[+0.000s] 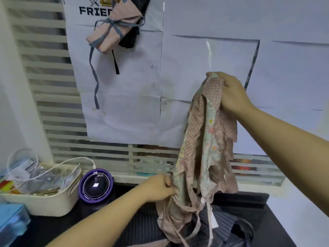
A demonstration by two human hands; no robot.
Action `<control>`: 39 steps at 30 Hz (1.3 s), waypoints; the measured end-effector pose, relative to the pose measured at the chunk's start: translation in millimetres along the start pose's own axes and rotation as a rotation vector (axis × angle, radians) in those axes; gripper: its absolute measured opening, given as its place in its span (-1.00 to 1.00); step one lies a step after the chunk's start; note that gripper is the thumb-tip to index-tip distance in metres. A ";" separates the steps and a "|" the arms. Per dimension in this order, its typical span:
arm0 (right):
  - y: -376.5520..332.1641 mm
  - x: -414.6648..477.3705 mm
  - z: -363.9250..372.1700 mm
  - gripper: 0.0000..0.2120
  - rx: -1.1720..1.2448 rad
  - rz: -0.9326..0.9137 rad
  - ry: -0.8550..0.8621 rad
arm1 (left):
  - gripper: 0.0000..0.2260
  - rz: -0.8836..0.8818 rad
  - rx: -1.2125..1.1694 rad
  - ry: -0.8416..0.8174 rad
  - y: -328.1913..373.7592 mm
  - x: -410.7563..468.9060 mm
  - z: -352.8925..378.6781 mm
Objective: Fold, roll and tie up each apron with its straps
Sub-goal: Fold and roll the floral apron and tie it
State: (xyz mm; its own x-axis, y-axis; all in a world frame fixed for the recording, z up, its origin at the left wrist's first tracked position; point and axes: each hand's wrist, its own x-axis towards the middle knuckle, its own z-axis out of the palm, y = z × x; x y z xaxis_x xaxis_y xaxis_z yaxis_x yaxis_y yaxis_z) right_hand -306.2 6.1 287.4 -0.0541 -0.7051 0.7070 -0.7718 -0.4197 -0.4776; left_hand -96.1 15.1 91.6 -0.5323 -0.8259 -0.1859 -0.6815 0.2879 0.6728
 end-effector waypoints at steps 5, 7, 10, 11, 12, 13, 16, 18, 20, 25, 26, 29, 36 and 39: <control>10.9 -21.9 -11.8 -0.63 0.199 -0.022 -0.026 | -0.84 -0.271 -0.759 -0.109 -16.2 11.5 -3.0; 16.3 -29.2 -18.5 -0.69 0.155 -0.030 -0.063 | -0.79 -0.316 -1.019 -0.106 -14.5 14.6 -7.0; 27.0 -39.4 -25.2 -0.59 -0.061 -0.045 -0.159 | -0.77 -0.169 -1.310 0.004 8.2 19.0 -34.7; 30.9 -43.0 -26.4 -0.55 -0.204 -0.076 -0.202 | -0.79 -0.081 -1.317 0.062 20.9 19.5 -46.9; 34.6 -46.8 -25.4 -0.52 -0.346 -0.109 -0.264 | -0.82 0.007 -1.276 0.120 35.8 18.5 -58.7; 37.7 -50.5 -23.7 -0.53 -0.465 -0.126 -0.344 | -0.86 0.080 -1.209 0.175 51.9 16.1 -69.0; 43.5 -62.2 -7.7 -0.71 -0.649 -0.078 -0.593 | -0.87 0.265 -0.946 0.275 104.3 1.5 -88.4; 43.0 -68.8 1.7 -0.87 -0.674 -0.016 -0.727 | -0.91 0.409 -0.699 0.281 135.1 -14.3 -90.7; 37.4 -71.9 3.3 -0.80 -0.622 0.039 -0.813 | -0.85 0.569 -0.438 0.246 154.3 -30.0 -80.9; 41.2 -62.7 3.9 -0.68 -0.376 0.381 -0.566 | -0.73 0.675 0.012 -0.246 152.1 -57.0 -52.8; 48.3 -59.1 3.5 -0.53 -0.362 0.388 -0.474 | -0.69 0.633 0.122 -0.368 145.0 -58.3 -56.0; 58.7 -54.6 -4.7 -0.43 -0.227 0.297 -0.232 | -0.75 0.418 0.213 -0.546 121.3 -52.2 -74.1; 27.8 -46.1 -16.0 -0.50 -0.103 0.089 -0.075 | -0.55 0.282 0.019 0.020 82.3 -2.5 -43.3; 12.8 -43.2 -17.3 -0.51 -0.078 0.025 -0.072 | -0.53 0.357 -0.097 0.149 76.6 14.5 -9.5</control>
State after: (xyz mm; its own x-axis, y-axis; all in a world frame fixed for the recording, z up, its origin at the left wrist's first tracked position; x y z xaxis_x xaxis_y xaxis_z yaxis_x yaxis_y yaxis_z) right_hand -324.7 41.0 259.8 -0.0304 -0.7549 0.6551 -0.8179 -0.3579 -0.4504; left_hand -151.2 20.5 147.2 -0.6438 -0.7453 0.1732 -0.4125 0.5287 0.7419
